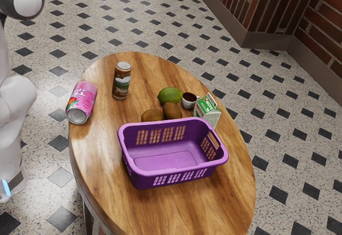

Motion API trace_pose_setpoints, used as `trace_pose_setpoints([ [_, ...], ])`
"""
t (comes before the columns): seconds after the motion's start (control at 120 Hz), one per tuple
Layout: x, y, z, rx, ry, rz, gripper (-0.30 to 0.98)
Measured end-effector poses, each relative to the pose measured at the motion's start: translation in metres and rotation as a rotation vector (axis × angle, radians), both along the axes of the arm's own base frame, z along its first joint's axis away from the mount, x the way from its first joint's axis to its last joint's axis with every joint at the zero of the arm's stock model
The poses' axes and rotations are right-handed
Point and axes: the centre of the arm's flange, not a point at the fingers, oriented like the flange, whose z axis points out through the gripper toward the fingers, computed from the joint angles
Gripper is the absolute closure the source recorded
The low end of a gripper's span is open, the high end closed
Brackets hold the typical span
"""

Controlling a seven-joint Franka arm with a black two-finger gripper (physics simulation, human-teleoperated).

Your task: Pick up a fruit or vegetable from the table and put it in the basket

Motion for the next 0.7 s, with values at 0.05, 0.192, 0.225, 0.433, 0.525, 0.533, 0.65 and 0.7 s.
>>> trace_pose_setpoints([
  [0.05,0.006,-0.006,-0.007,-0.010,0.032,-0.022,0.02],
  [0.192,0.061,-0.029,-0.095,-0.164,0.152,-0.165,0.02],
  [0.225,0.063,-0.032,-0.106,-0.191,0.140,-0.178,0.02],
  [0.433,0.107,-0.236,-0.067,0.029,0.054,-0.652,0.02],
  [0.525,0.138,-0.284,-0.055,0.102,0.032,-0.760,0.02],
  [0.533,0.140,-0.292,-0.055,0.110,0.034,-0.771,0.02],
  [0.65,0.150,-0.209,-0.089,0.257,0.161,-0.450,0.02],
  [0.7,0.137,-0.186,-0.091,0.226,0.140,-0.421,0.02],
])
